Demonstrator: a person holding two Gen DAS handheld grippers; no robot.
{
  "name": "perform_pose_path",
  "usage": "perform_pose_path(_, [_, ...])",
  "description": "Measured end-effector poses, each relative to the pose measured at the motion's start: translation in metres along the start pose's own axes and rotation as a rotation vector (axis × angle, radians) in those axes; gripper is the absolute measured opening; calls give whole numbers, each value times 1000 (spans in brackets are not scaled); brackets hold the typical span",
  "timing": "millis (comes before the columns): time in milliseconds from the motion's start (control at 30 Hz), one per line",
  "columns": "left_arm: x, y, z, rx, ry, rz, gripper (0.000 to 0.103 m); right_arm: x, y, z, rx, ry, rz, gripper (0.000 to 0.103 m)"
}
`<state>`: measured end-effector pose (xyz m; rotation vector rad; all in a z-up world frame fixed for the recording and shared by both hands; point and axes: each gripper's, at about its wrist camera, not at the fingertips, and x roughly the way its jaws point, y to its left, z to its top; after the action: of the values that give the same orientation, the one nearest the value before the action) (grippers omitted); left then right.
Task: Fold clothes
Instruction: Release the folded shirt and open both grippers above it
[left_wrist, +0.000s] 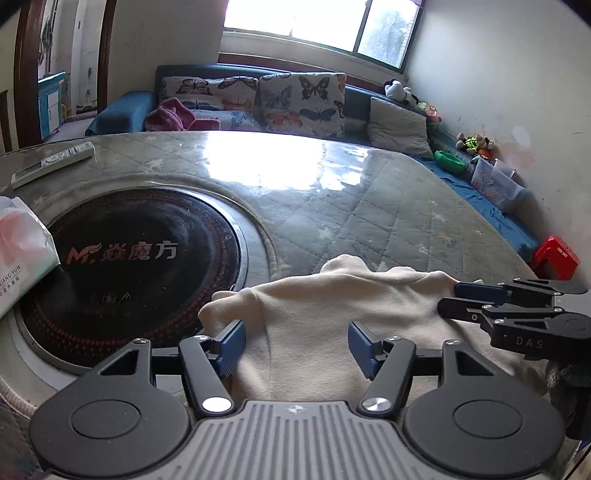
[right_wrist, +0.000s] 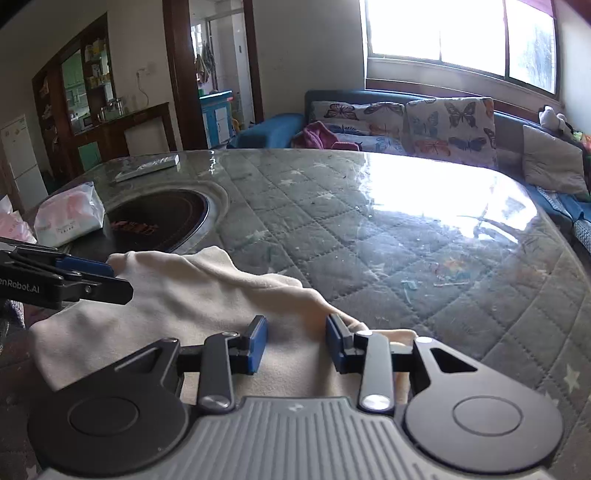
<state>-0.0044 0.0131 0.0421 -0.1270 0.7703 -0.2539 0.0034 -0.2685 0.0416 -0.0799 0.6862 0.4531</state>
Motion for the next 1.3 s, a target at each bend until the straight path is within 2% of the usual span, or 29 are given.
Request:
perform_pose_path(67, [1,1,2,6,10,6,67,-3,3,0,-5,-15,1,45])
perform_pose_path(133, [-1,-2,6,40,21,40,67,-6,6,-1,-10,-24,7,47])
perform_pose_path(300, [-10,-9,15,200,3,191,74,-2,7,-5,-14,-22,4,50])
perform_pose_path(367, [-12,-10,17,268,-18,240,77,-2,9,-6,-16,-24,8,58])
perform_pose_path(500, [-15,-9,13,268,-71,231,83,0,16,-7,-46,-26,-1,67])
perform_pose_path(633, [-9,-4,6,170,-63,175,83,1,20,-7,-66,-23,-15,74])
perform_pose_path(800, [3,-6,-7,194,-39,209,83,3,21,-7,-78,-18,-30,82])
perform_pose_path(900, [4,-1,-10,170,-33,210,83,-1,23,-5,-65,-21,-35,86])
perform_pose_path(967, [-1,1,-10,153,-50,204,83,-5,26,-4,-54,-27,-32,98])
perform_pose_path(1133, [-2,7,-17,133,-45,220,85,-14,41,-9,-87,-49,0,103])
perform_pose_path(1200, [-3,10,-19,109,-47,221,90,-17,47,-10,-100,-58,13,103])
perform_pose_path(1300, [-4,9,-22,93,-51,241,101,-9,56,-16,-123,-11,7,103])
